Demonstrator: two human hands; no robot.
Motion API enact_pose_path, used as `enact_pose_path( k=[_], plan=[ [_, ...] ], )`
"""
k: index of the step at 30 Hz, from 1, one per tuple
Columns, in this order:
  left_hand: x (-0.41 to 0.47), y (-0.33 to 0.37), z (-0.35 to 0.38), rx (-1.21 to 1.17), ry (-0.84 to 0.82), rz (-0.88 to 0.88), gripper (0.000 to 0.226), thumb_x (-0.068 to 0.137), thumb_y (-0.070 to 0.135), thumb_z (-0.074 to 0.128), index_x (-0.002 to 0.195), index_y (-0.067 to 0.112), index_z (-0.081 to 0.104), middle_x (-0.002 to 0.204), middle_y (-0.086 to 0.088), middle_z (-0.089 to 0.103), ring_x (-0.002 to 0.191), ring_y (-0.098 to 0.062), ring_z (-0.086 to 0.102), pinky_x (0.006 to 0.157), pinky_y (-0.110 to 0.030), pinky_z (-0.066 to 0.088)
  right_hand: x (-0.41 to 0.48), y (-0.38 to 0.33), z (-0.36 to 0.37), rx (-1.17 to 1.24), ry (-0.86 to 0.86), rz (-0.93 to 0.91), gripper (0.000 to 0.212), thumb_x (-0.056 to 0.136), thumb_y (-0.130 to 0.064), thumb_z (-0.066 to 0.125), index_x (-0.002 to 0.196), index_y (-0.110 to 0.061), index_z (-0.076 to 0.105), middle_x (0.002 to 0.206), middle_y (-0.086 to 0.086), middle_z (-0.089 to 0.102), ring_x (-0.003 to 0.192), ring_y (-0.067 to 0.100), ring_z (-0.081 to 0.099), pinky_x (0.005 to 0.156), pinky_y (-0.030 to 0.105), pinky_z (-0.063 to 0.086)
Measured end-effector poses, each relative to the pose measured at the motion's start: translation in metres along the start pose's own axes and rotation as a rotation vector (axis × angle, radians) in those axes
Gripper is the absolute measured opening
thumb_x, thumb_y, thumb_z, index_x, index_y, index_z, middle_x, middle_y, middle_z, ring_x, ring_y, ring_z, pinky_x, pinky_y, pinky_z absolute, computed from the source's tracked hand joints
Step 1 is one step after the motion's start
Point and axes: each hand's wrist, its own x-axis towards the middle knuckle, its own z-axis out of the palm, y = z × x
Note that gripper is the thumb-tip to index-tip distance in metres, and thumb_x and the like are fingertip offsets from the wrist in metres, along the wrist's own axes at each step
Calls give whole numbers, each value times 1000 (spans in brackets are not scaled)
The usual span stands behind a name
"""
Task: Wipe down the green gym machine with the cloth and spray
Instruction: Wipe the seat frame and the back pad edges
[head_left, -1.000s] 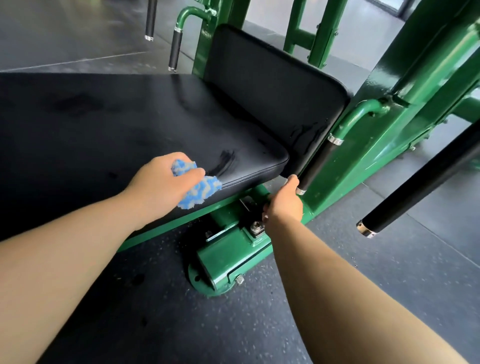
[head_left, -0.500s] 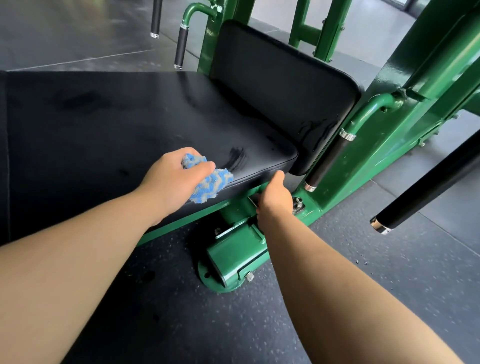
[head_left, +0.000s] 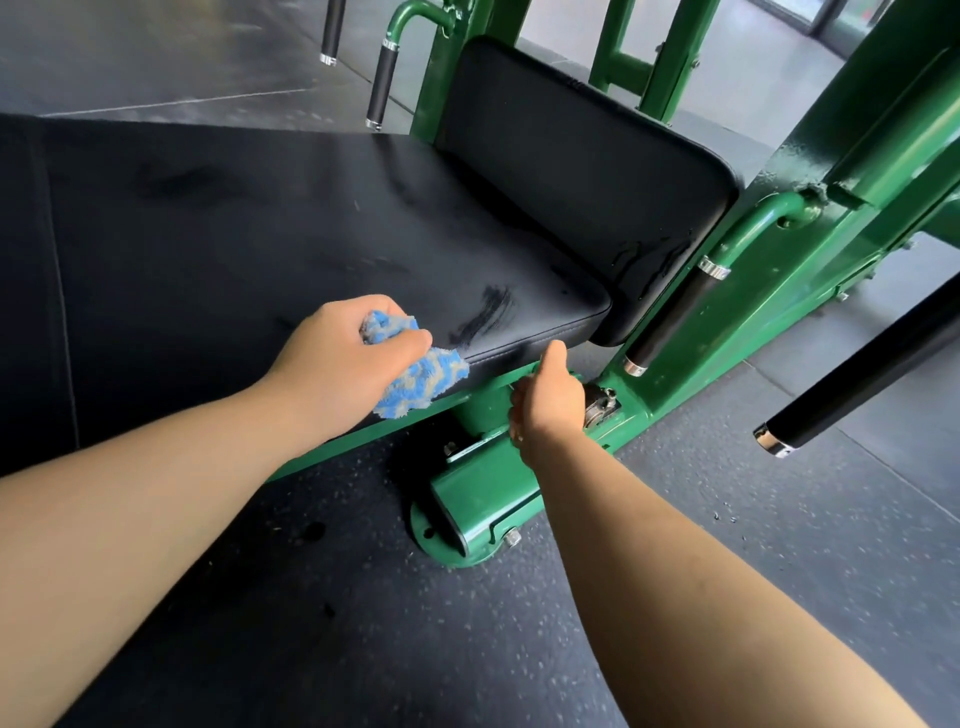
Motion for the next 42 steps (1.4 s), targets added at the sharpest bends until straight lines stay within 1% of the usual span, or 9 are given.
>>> enact_pose_path(
  k=[4, 9, 14, 19, 23, 27, 31, 37, 42],
  plan=[
    [-14, -7, -16, -8, -30, 21, 30, 84, 35, 64, 71, 9, 55, 70, -11, 57, 59, -13, 48, 59, -31, 40, -12, 0, 2, 83, -282, 93, 55, 89, -64, 34, 62, -16, 42, 53, -2, 39, 43, 15, 30, 49, 23, 24],
    [-21, -12, -30, 8, -74, 23, 31, 80, 39, 63, 68, 12, 54, 69, -16, 55, 57, -16, 48, 58, -33, 40, -20, 7, 2, 307, -425, 148, 31, 98, -41, 46, 83, -14, 48, 67, 3, 50, 55, 16, 48, 58, 28, 41],
    [-20, -11, -30, 24, -72, 22, 28, 83, 35, 64, 71, 11, 57, 67, -14, 54, 57, -15, 47, 58, -33, 39, -26, 16, -10, 274, -458, 17, 28, 94, -46, 56, 99, -19, 49, 77, 5, 67, 58, 16, 59, 56, 26, 51],
    [-19, -10, -28, 34, -40, 21, 24, 86, 28, 64, 72, 9, 58, 73, -18, 57, 60, -18, 50, 60, -32, 40, -20, 16, -21, 142, -446, -10, 22, 92, -43, 58, 91, -22, 62, 61, -6, 46, 54, 9, 30, 53, 23, 24],
    [-19, -8, -24, 38, -15, 29, 26, 86, 27, 63, 74, 5, 57, 73, -18, 57, 60, -18, 49, 59, -31, 39, -18, 9, -27, 134, -482, -22, 34, 95, -53, 48, 111, -25, 59, 71, 0, 57, 56, 12, 49, 57, 24, 38],
    [-18, -8, -19, 54, 12, 39, 26, 87, 27, 63, 73, 6, 58, 73, -16, 58, 60, -18, 50, 58, -31, 39, -10, 2, -28, 122, -411, 73, 52, 89, -70, 42, 87, -20, 57, 64, -2, 49, 53, 12, 41, 57, 24, 36],
    [-15, -11, -16, 79, 1, 44, 26, 86, 30, 65, 69, 12, 58, 69, -12, 59, 59, -18, 51, 58, -31, 39, 0, 2, -28, 171, -334, 92, 21, 97, -47, 50, 102, -26, 52, 91, 6, 53, 70, 18, 51, 63, 33, 51],
    [-10, -13, -11, 105, 7, 40, 28, 80, 42, 64, 70, 16, 58, 68, -9, 59, 60, -23, 53, 58, -32, 40, 7, -16, -28, 101, -340, 218, 64, 77, -81, 40, 60, -20, 44, 61, -3, 42, 53, 15, 33, 60, 27, 31],
    [-9, -14, -9, 148, 22, 43, 34, 69, 51, 55, 72, 17, 58, 68, -8, 59, 62, -29, 53, 57, -33, 40, 19, -17, -24, -50, -297, 204, 71, 85, -71, 40, 110, -8, 62, 87, 5, 56, 76, 19, 49, 78, 37, 46]
  ],
)
